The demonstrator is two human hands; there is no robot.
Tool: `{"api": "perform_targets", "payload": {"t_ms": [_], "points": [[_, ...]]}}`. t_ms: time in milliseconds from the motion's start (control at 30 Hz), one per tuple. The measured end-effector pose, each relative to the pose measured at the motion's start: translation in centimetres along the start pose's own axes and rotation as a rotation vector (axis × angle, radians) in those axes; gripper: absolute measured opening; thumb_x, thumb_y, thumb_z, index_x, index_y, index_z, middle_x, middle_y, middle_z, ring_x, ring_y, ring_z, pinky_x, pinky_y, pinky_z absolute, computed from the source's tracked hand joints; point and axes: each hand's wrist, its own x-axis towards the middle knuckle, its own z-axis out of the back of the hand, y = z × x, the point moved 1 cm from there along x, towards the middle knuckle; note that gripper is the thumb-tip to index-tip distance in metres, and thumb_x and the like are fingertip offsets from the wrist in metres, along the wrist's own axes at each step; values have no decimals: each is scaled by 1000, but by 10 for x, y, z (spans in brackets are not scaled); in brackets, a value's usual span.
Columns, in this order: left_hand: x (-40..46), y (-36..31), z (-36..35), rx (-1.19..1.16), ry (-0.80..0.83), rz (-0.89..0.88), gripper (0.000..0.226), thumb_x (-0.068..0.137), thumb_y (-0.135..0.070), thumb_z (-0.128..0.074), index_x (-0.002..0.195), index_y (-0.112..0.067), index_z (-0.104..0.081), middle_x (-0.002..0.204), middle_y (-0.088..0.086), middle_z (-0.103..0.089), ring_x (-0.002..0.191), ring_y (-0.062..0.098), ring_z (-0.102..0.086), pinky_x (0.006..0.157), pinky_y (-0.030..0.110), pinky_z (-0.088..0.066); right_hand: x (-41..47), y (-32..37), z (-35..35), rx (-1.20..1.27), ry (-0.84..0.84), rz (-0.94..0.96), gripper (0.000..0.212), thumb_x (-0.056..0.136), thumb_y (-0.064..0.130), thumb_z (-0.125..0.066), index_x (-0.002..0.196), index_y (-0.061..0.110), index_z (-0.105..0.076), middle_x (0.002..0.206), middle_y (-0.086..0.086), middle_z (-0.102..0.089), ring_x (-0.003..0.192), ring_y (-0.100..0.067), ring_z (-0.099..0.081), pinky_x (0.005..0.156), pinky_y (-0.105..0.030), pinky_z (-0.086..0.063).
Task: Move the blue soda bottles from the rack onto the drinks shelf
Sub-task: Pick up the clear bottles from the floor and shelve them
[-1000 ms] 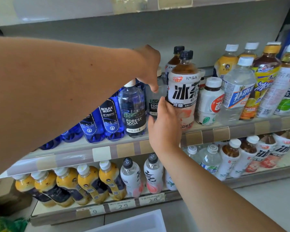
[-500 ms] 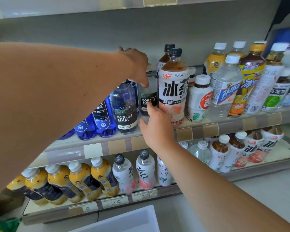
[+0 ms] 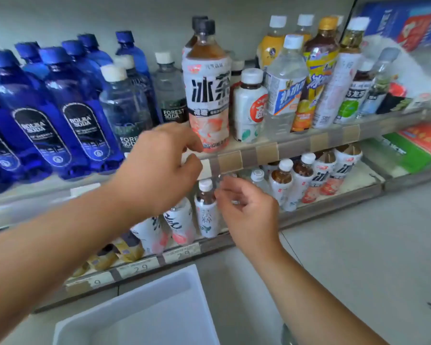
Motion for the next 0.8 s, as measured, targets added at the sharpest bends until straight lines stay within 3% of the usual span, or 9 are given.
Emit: {"api": "perform_targets", "payload": {"t_ms": [167, 233, 333, 433, 533, 600, 667, 700, 800], "points": [[-61, -8, -142, -452, 372, 267, 36, 92, -18, -57, 128, -15, -61, 122, -5, -64, 109, 9, -61, 98, 24, -46, -42, -60, 52, -177, -178, -155, 19, 82, 17, -77, 101, 14, -76, 83, 11, -75, 76, 5, -69, 77, -16, -54], [-75, -14, -200, -574, 482, 362, 42, 89, -27, -59, 129, -14, -59, 121, -3, -65, 113, 12, -62, 100, 32, -48, -60, -84, 74, -257, -239, -215, 17, 81, 15, -77, 98, 12, -77, 79, 12, -72, 73, 8, -66, 75, -7, -49], [-104, -31, -266, -681, 642, 479, 38, 95, -19, -59, 132, -13, -55, 130, 5, -61, 120, 21, -59, 97, 30, -47, -87, -116, 106, -375, -259, -342, 15, 83, 18, -75, 96, 11, -76, 81, 6, -73, 74, -1, -66, 71, 0, -43], [-131, -42, -314, -637, 824, 522, 46, 98, -17, -55, 143, -15, -46, 138, 1, -51, 127, 22, -52, 93, 24, -42, -118, -148, 135, -422, -264, -505, 20, 84, 18, -75, 102, 9, -76, 88, 1, -75, 81, -11, -69, 84, -16, -53], [-151, -43, -352, -671, 909, 595, 46, 97, -9, -57, 141, -11, -46, 144, 3, -47, 130, 29, -49, 99, 29, -40, -144, -176, 156, -448, -263, -686, 22, 86, 16, -73, 105, 6, -75, 95, -7, -76, 87, -19, -70, 92, -32, -54], [-160, -46, -372, -615, 960, 597, 49, 96, -12, -58, 144, -12, -43, 144, 3, -47, 130, 27, -50, 98, 27, -40, -157, -192, 167, -496, -248, -764, 22, 87, 14, -71, 108, 7, -73, 99, -8, -76, 89, -21, -69, 89, -27, -55], [-166, -46, -384, -547, 1008, 583, 54, 96, -17, -58, 147, -14, -39, 142, 3, -47, 130, 26, -49, 98, 29, -42, -165, -202, 171, -508, -218, -837, 29, 88, 15, -71, 116, 9, -70, 105, -5, -74, 88, -15, -66, 78, -4, -47], [-169, -46, -390, -557, 1041, 613, 55, 95, -18, -59, 146, -15, -39, 143, 4, -47, 128, 28, -51, 99, 33, -45, -168, -208, 172, -514, -199, -878, 33, 87, 17, -72, 119, 10, -68, 108, -5, -72, 91, -14, -65, 76, -2, -44], [-181, -48, -401, -567, 1128, 709, 42, 95, -21, -57, 135, -15, -47, 133, 14, -55, 97, 30, -59, 73, 36, -52, -176, -226, 169, -496, -151, -1055, 55, 88, 27, -69, 138, 12, -54, 126, -7, -66, 115, -21, -63, 96, -22, -45]]}}
